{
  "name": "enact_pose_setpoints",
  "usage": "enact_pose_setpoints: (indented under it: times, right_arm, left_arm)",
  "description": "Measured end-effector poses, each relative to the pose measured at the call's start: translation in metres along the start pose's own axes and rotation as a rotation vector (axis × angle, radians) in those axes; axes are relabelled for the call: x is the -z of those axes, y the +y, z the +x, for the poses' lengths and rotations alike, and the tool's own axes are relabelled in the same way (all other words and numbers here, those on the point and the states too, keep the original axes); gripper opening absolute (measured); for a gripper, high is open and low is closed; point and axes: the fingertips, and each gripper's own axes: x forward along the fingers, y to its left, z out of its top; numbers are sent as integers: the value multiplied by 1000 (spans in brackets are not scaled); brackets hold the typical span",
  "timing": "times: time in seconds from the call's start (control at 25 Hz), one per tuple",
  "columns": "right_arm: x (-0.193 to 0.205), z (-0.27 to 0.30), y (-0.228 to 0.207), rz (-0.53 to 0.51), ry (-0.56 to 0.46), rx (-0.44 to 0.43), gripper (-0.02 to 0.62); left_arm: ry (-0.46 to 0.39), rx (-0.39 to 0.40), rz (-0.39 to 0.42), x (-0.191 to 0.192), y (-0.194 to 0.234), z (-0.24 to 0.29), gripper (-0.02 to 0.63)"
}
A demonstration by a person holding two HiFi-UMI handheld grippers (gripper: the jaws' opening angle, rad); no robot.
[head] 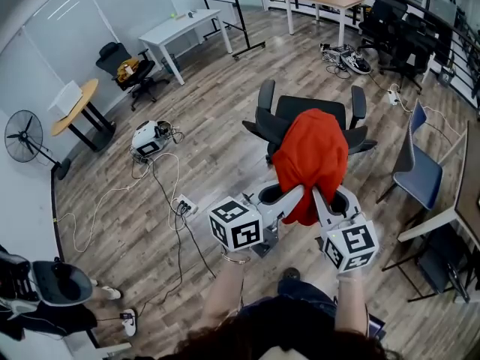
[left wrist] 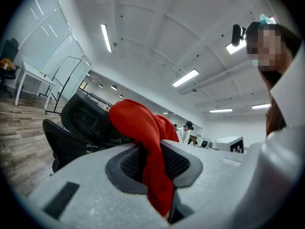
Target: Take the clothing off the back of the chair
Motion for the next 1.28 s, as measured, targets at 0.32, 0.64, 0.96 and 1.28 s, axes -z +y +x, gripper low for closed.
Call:
enact_pose_setpoints:
  times: [0.32, 0.64, 0.96, 1.28]
  right_arm:
    - [-10, -19, 17, -19, -17, 10, 51]
    - [-21, -40, 39, -45, -40, 11, 51]
    - [-26, -59, 57, -67, -52, 13, 51]
    - [-36, -80, 79, -87, -68, 13, 51]
  left_arm:
    - [-9, 11, 20, -4, -22, -16, 81]
    - [-22, 28, 51, -7, -48, -35, 81]
    - [-30, 38, 73, -5, -69, -52, 81]
    - [-52, 47, 85, -8, -94, -72, 81]
